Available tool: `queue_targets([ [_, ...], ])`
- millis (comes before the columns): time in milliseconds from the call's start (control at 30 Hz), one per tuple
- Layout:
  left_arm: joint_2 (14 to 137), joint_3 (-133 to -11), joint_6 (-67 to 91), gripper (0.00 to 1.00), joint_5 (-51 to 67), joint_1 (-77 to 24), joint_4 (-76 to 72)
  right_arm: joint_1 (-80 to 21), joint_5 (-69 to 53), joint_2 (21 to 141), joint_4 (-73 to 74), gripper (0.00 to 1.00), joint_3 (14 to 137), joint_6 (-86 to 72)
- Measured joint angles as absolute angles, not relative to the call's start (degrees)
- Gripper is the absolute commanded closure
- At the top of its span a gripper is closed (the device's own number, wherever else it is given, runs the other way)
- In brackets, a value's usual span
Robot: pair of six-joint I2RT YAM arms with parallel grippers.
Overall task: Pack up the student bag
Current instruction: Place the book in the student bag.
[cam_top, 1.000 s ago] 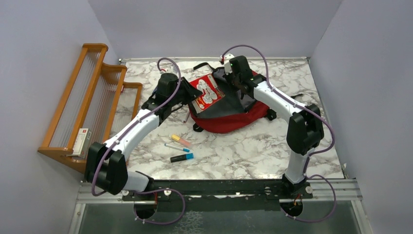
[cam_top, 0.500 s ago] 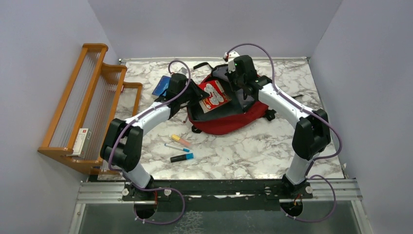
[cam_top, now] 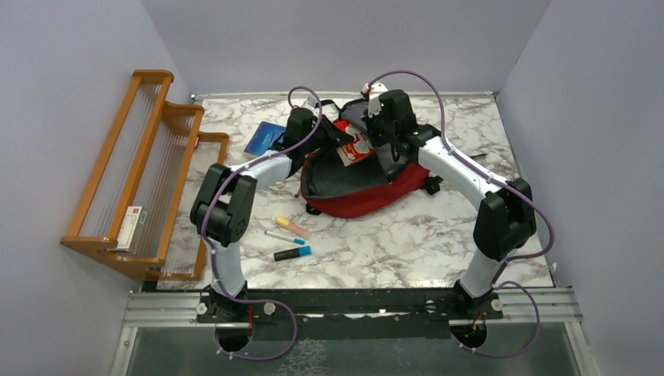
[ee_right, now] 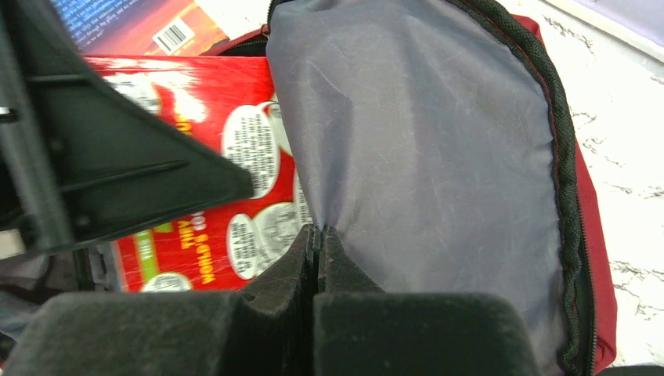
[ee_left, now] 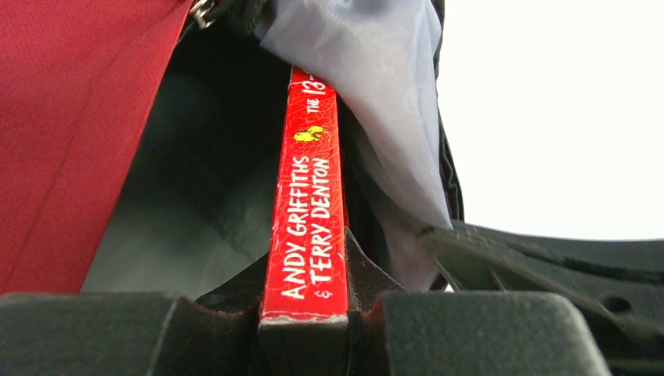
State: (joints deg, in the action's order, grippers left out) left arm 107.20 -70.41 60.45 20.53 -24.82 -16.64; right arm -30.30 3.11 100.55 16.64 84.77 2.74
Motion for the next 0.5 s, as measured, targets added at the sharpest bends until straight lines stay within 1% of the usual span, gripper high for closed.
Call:
queue_targets([
  [300, 118.0, -77.8, 63.6, 1.00, 22.1, -26.2, -24.1, -30.3, 2.9, 99.6, 16.4, 0.99, 84.6, 2.3],
  [500, 122.5, -81.1, 64.8, 1.00, 21.4, -28.3, -27.2, -30.3, 2.9, 99.6, 16.4, 0.99, 84.2, 1.9],
])
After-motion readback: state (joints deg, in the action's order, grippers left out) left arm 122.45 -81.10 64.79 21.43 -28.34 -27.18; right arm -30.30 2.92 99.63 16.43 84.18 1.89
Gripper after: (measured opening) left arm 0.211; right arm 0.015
